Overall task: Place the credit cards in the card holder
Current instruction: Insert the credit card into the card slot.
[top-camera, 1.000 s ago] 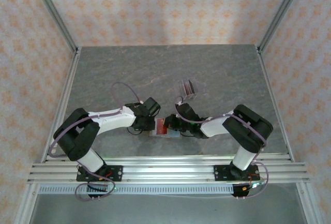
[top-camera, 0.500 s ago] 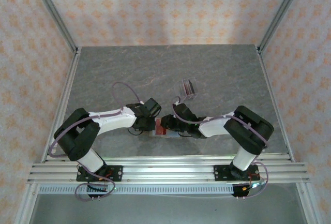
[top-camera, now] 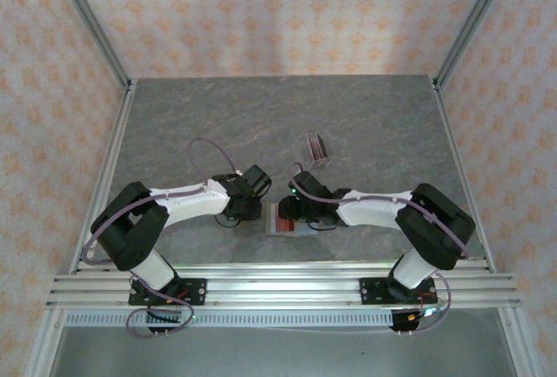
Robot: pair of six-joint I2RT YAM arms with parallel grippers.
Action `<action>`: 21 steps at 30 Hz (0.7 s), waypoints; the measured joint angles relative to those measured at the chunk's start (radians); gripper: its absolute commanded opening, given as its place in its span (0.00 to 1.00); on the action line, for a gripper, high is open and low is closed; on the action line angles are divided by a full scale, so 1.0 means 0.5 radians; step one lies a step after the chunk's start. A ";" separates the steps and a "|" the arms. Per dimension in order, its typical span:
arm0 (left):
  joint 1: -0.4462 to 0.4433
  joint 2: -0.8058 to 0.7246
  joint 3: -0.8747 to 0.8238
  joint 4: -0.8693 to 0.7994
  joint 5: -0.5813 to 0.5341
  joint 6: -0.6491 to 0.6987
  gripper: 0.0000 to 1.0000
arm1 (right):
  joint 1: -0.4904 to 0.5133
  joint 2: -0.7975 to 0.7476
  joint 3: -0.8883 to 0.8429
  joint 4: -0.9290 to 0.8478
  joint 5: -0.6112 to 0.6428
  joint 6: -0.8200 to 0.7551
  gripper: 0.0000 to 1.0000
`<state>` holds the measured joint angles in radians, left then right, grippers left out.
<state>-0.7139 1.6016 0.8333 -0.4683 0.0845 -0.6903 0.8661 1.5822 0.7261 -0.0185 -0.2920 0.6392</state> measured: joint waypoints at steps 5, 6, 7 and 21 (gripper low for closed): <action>0.000 -0.009 0.004 -0.006 0.009 0.002 0.14 | -0.032 0.000 0.062 -0.159 0.001 -0.071 0.40; 0.000 -0.012 0.004 -0.007 0.014 0.002 0.14 | -0.040 0.000 0.069 -0.182 0.002 -0.079 0.40; 0.000 -0.016 0.004 -0.006 0.018 0.002 0.15 | -0.047 -0.001 0.075 -0.198 0.003 -0.085 0.40; -0.127 0.019 0.268 0.012 0.193 0.023 0.17 | -0.102 -0.182 0.079 -0.465 0.089 -0.173 0.39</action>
<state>-0.7776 1.6112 0.9672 -0.4622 0.1810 -0.6788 0.8150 1.4914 0.7658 -0.2512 -0.2474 0.5526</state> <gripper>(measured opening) 0.170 0.399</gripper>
